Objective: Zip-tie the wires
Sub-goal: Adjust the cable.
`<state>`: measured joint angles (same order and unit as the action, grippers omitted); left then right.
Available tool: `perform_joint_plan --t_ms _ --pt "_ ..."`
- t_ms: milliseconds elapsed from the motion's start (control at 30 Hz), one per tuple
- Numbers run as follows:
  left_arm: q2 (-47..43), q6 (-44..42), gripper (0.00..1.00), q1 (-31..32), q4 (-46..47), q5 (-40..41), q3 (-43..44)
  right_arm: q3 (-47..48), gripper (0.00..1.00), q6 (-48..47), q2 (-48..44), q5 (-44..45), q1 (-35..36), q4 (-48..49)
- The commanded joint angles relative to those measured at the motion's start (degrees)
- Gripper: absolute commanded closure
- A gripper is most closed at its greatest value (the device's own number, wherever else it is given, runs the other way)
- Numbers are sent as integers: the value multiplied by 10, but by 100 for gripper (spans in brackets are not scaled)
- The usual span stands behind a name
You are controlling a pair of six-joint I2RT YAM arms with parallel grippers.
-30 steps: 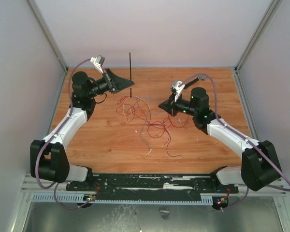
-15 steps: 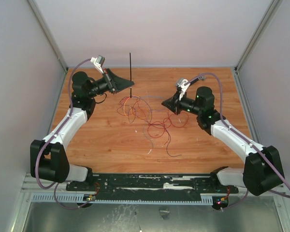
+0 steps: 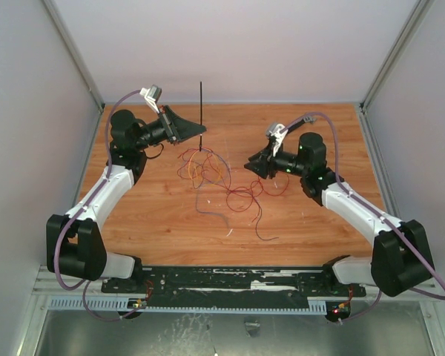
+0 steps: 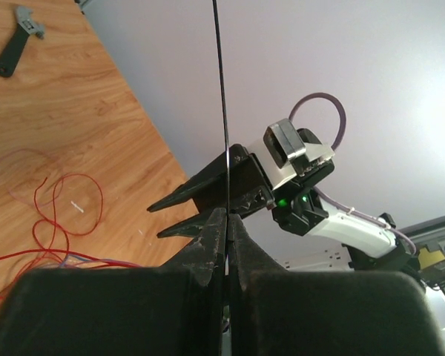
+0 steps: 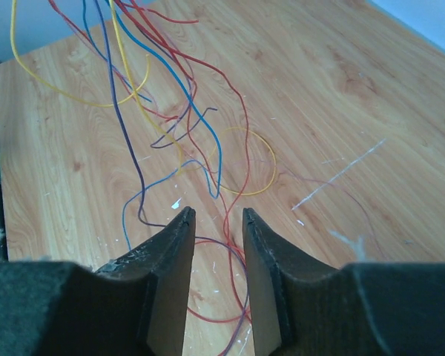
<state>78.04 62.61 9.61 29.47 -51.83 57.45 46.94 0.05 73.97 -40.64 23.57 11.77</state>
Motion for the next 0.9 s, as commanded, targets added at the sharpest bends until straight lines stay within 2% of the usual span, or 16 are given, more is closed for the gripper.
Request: perform_joint_plan --t_ms 0,167,333,633,867 --pt "-18 -7 100 1 5 -14 18 27 68 3 19 -49 3 16" --pt "-16 -6 100 1 7 -14 17 14 57 20 15 -101 51 66" --pt "-11 -8 100 1 7 -13 15 37 53 6 40 -84 88 55" --pt "-15 -8 100 1 6 -13 16 78 53 -8 94 -28 92 44" --pt "-14 -13 100 1 0 -13 17 82 58 -34 78 8 91 20"
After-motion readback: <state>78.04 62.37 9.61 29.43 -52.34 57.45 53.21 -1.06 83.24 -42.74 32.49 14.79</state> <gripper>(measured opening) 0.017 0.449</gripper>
